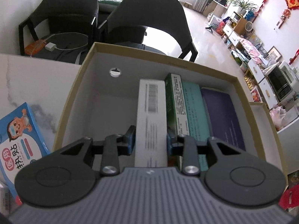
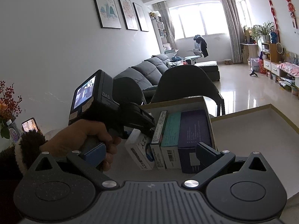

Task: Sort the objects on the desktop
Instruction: 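Lower the white box into the beige box and open the left gripper, then withdraw the left tool up out of the beige box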

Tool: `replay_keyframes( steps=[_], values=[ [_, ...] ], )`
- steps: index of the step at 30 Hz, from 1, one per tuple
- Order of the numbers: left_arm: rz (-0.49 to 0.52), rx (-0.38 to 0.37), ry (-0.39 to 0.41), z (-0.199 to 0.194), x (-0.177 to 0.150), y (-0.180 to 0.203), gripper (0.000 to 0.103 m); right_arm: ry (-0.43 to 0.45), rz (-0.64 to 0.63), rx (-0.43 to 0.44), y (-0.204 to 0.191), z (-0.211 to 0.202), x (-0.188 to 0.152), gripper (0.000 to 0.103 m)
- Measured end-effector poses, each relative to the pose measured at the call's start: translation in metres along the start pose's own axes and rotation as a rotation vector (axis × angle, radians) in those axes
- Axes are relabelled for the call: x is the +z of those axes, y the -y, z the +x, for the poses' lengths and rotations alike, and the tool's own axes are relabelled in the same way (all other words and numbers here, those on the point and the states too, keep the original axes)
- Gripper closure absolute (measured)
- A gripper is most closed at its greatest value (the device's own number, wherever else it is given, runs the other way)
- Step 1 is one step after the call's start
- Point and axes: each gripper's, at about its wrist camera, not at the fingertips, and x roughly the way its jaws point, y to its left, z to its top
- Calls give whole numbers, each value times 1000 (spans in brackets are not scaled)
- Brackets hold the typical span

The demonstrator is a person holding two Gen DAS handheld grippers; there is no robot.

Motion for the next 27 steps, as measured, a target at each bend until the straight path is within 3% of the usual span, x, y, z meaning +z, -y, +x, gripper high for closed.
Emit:
replay_keyframes(
  steps=[3,6,8,18,20,22,24,27],
  values=[
    [-29,-24,-16,1,2,-6,69,-1,0,4,-1,1,-1,1],
    [-53,-42,-24,1,1,-13,59,-2,-3,4,-3,1,-1,1],
    [-62,-54,-26,0,1,-17,59,-3,-3,5,-4,0,-1,1],
    [18,-47,-13,-12,-7,-8,53,-1,-15,-8,-6,-1,-1,1],
    [22,-81,-3,-21,-8,-9,43,6,-15,-14,-6,-2,0,1],
    [18,-172,8,-33,-11,-8,16,13,-12,-21,-6,-3,1,1],
    [36,-210,35,-48,-16,-4,5,14,-20,-27,-6,-3,2,1],
    [120,-160,105,-66,-23,7,1,16,-37,-37,-8,-3,3,1]
  ],
)
